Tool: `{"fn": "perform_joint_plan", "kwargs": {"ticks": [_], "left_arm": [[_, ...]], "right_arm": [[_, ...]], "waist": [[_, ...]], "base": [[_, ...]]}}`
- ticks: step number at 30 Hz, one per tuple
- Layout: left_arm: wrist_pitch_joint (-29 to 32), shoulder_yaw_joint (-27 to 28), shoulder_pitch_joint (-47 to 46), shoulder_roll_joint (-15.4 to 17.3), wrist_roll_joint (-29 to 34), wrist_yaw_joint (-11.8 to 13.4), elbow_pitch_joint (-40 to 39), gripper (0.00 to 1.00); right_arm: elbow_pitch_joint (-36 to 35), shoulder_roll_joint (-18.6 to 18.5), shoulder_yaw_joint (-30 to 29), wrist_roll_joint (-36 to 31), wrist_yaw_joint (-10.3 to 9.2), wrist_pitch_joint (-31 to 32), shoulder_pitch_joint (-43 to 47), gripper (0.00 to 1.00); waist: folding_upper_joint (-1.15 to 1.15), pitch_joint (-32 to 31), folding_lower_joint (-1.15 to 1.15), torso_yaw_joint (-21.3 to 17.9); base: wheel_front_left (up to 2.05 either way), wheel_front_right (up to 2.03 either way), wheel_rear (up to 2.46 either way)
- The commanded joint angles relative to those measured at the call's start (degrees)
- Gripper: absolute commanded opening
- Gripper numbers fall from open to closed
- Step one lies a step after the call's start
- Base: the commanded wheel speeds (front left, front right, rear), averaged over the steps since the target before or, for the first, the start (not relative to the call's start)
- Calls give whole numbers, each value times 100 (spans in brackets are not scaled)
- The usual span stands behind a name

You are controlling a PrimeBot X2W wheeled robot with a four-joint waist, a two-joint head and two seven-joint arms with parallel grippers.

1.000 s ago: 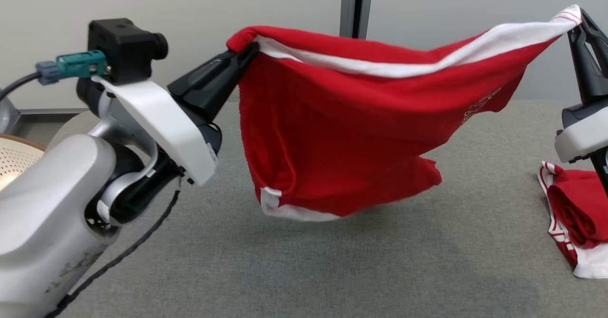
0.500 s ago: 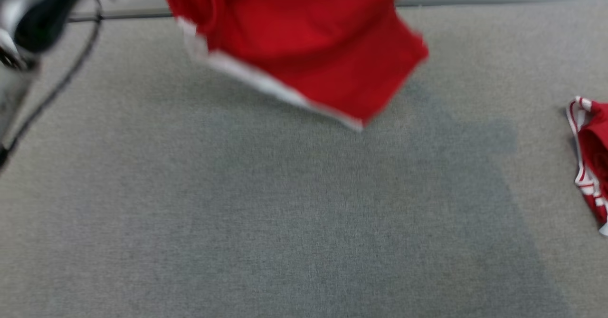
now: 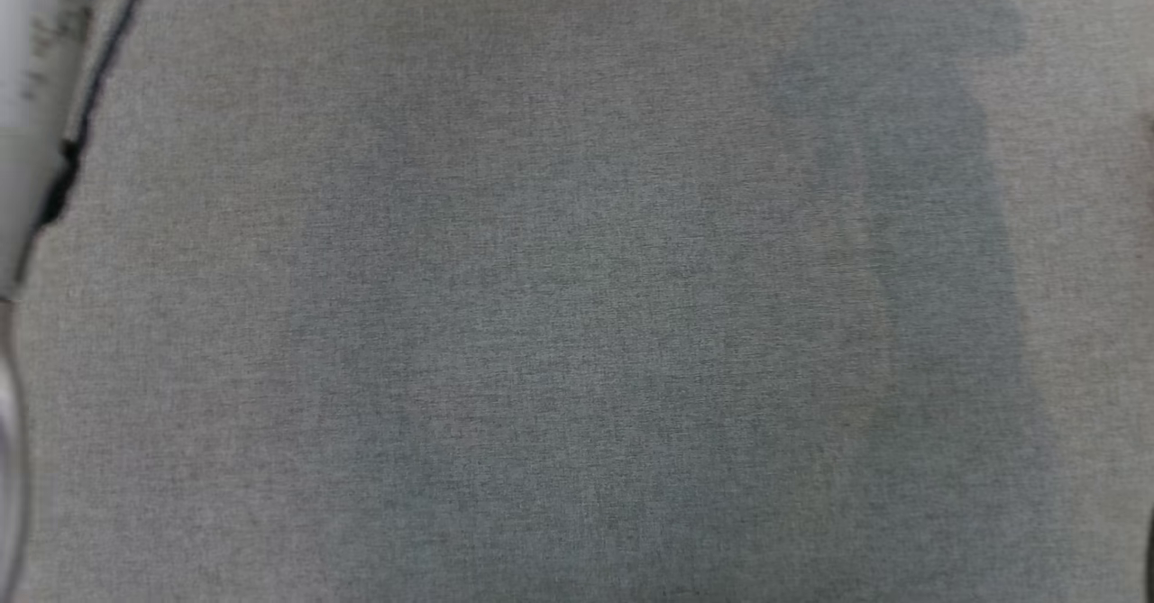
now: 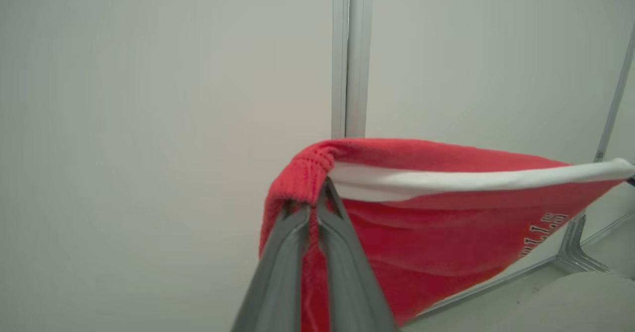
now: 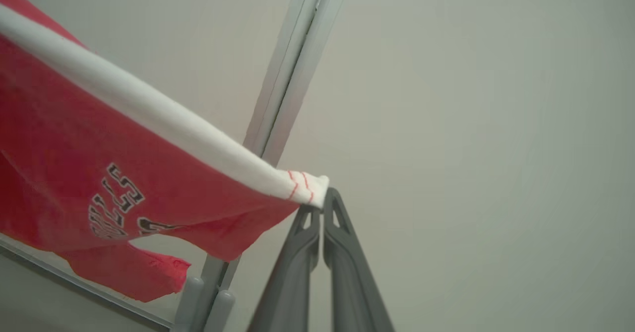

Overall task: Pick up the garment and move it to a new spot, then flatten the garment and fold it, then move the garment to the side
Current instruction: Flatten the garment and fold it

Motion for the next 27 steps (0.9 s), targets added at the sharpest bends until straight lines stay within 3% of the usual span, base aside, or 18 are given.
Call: {"fn": "perform_joint_plan", "kwargs": {"ticks": [1, 8, 14, 27], "left_arm": [[-127, -94, 269, -172, -8, -139, 235, 0], [-323, -733, 1268, -539, 417, -354, 599, 0], [-336, -943, 2291, -742, 325, -408, 507, 0], [-330, -2519, 3616, -530, 714, -403, 346, 0]], "right_arm": [[320, 122, -127, 51, -13, -221, 303, 0], [1294, 255, -17, -155, -13, -574, 1242, 0], [1823, 148, 235, -97, -13, -680, 2006, 0], [2264, -310, 1345, 537, -13, -697, 3120, 0]], "waist": [[0, 51, 0, 81], [0, -61, 0, 229], [0, -439, 0, 335], [0, -1431, 0, 401]], "base": [[0, 0, 0], [0, 0, 0], [0, 0, 0], [0, 0, 0]]}}
